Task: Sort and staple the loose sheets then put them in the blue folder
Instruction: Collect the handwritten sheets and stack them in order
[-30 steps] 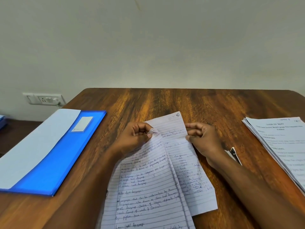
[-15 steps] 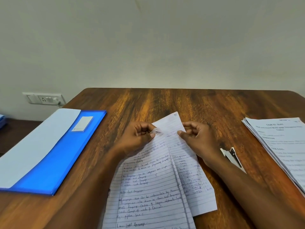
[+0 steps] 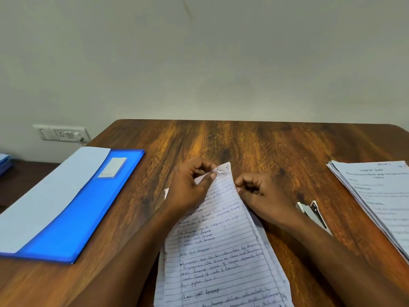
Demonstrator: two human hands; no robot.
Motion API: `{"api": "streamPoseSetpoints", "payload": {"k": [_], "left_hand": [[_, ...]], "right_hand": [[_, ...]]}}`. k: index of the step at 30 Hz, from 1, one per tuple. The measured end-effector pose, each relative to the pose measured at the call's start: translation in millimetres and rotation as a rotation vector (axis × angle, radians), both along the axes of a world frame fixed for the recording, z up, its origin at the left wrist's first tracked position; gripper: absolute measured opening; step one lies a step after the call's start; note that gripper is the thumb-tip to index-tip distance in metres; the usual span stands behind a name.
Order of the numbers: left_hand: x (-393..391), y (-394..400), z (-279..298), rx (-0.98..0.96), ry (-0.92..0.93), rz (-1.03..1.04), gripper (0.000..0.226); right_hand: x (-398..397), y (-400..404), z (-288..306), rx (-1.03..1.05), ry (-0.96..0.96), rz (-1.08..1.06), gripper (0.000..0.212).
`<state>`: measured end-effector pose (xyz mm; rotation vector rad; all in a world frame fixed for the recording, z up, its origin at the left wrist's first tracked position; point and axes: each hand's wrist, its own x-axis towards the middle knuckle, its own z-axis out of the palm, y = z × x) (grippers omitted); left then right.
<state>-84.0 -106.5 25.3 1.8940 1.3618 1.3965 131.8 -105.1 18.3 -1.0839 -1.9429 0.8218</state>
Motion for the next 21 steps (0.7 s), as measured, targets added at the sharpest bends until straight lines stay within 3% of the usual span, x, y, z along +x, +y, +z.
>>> {"api": "streamPoseSetpoints", "payload": {"k": [7,10,14,17,21], "left_hand": [[-1,1,-2,-0.036,0.006,0.035,0.013],[1,-3,1,0.018,0.004,0.059,0.013],[5,-7,9,0.089,-0.083,0.127,0.018],[4,-8,16,0.126,-0.141,0.219,0.033],[-3,-5,19,0.059,-0.241,0.360,0.077]], "right_hand": [[-3,-9,8,0.001,0.032,0.017,0.021],[-7,-15,13,-0.006,-0.038,-0.025,0.031],[-10,-19,12,-0.143,-0.091,-0.013,0.017],[-11,-18,13,-0.174,0.038,-0.090,0.013],[0,-10,25,-0.104,0.218,-0.265,0.011]]}}
